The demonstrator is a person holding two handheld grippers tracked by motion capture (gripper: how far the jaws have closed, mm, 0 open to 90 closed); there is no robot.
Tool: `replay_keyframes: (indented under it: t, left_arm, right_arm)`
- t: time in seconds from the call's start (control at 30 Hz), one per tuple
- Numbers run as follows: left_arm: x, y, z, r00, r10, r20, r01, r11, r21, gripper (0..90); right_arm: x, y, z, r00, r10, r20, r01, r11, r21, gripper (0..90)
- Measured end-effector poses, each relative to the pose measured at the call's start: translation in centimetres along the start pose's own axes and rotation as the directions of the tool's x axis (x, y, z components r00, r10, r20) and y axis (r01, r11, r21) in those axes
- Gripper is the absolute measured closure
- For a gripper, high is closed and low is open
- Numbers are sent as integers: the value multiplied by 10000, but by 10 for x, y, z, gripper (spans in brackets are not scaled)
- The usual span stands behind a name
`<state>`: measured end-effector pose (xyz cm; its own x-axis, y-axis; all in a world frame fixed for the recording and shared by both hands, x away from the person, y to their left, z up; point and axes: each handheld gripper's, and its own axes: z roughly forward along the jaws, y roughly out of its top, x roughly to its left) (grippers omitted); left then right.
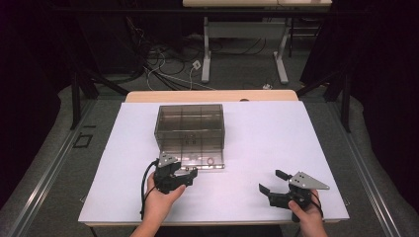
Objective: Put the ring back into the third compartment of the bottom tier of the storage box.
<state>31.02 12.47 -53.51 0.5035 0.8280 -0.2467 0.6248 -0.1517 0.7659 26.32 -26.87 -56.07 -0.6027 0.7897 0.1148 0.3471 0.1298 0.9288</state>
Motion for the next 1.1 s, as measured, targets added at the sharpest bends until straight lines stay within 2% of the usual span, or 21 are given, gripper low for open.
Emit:
replay_keyframes:
  t: [0.03, 0.07, 0.13, 0.2, 0.27, 0.3, 0.37, 0.4, 0.6, 0.73, 0.87, 0.9, 1.1]
  left_arm:
    - [1, 0, -2, 10000, 27, 80, -28, 9999, 161, 327]
    - [0, -1, -1, 10000, 22, -29, -22, 10000, -50, 337]
    - [1, -2, -2, 10000, 49, 4, -49, 9999, 102, 360]
    - [1, -4, -2, 9999, 98, -72, -98, 9999, 39, 389]
    - [1, -5, -4, 10000, -33, -64, 33, 9999, 94, 427]
    - [1, -6, -3, 9998, -71, -202, 68, 9999, -118, 444]
    - [2, -6, -5, 9998, -96, -151, 96, 10000, 11, 468]
    - [2, -7, -4, 9994, -166, -308, 163, 9998, -95, 473]
    - [5, -9, -4, 9969, -533, -579, 528, 9986, -104, 494]
    - [9, -10, -4, 9949, -768, -650, 779, 9968, 149, 528]
    - [12, -12, -3, 9939, -774, -780, 791, 9967, 185, 568]
    - [12, -13, -3, 9929, -881, -801, 897, 9958, 161, 574]
    - [16, -14, -2, 9924, -918, -821, 951, 9948, 365, 681]
  right_arm:
    - [0, 0, 0, 10000, 2, 3, -2, 10000, -2, 149]
    - [0, 0, 0, 10000, 3, 4, -3, 10000, 0, 149]
    - [0, 0, 0, 10000, -14, -3, 14, 10000, -8, 148]
    - [0, 0, 0, 10000, 0, -1, 0, 10000, 4, 148]
    - [0, 0, 0, 10000, 14, 4, -14, 10000, 4, 148]
    - [0, 0, 0, 10000, 9, 7, -9, 10000, 5, 149]
    - [0, 0, 0, 10000, -36, 17, 37, 10000, -30, 149]
    - [0, 0, 0, 10000, -40, 5, 40, 10000, -17, 149]
    - [0, 0, 0, 10000, -26, -1, 26, 10000, -20, 149]
    - [0, 0, 0, 10000, -6, -4, 6, 10000, 1, 148]
    - [0, 0, 0, 10000, 26, 13, -26, 10000, 0, 148]
    - [0, 0, 0, 10000, 18, 17, -18, 10000, -7, 149]
    - [0, 0, 0, 10000, 1, 10, -1, 10000, -7, 149]
